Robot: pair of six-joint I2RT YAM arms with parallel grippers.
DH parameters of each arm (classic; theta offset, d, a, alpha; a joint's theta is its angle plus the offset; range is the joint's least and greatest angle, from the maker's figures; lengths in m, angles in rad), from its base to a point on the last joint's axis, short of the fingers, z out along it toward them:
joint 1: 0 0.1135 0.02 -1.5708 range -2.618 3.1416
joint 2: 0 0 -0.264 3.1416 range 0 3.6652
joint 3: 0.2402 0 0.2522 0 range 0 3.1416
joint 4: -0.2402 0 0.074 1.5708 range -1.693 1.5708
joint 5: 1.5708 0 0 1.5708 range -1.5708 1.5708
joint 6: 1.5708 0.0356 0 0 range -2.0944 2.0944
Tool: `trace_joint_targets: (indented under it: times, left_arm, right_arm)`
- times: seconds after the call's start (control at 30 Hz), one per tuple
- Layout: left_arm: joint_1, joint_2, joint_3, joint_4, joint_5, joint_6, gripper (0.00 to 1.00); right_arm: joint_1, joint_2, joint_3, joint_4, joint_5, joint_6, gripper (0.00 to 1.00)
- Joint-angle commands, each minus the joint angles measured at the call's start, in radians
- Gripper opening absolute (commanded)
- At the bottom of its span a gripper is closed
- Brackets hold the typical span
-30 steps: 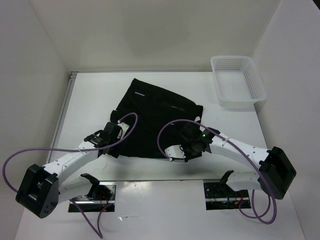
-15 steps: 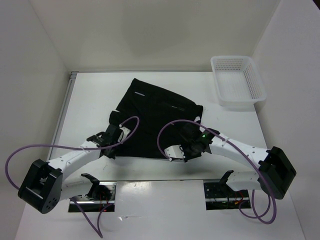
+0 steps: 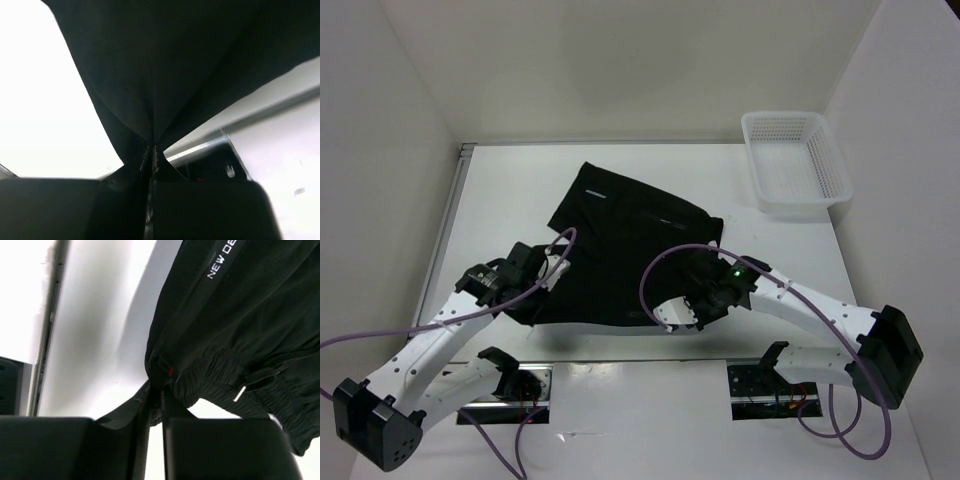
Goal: Fold and stack the shorts
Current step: Fold the shorts
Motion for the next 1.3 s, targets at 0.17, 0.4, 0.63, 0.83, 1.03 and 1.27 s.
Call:
trace_joint_targets:
  times: [0.17, 0.4, 0.63, 0.83, 1.03, 1.27]
  left_arm:
    - [-0.002, -0.007, 0.064, -0.14, 0.19, 0.002, 0.52]
    - [0.077, 0.062, 0.118, 0.172, 0.202, 0.002, 0.7]
    - [0.276, 0.47, 0.388, 0.6, 0.29, 0.002, 0.71]
    - [0.389, 0.91, 0.742, 0.59, 0.301, 0.002, 0.71]
    - [0.398, 1.122, 0.81, 0.558, 0.227, 0.002, 0.71]
    - [0.4, 1.219, 0.845, 0.549, 0.239, 0.002, 0.71]
  right_arm:
    - [0.016, -0.063, 0.093, -0.106, -0.1, 0.001, 0.75]
    - [-0.004, -0.08, 0.213, 0.257, -0.102, 0.411, 0.8]
    - [-0.292, 0.229, 0.337, 0.619, -0.076, 0.846, 0.82]
    - [-0.486, 0.421, 0.411, 0.799, 0.005, 1.038, 0.78]
    - [-0.544, 0.547, 0.42, 0.875, 0.173, 1.153, 0.75]
    - [-0.572, 0.732, 0.541, 0.744, 0.271, 1.189, 0.75]
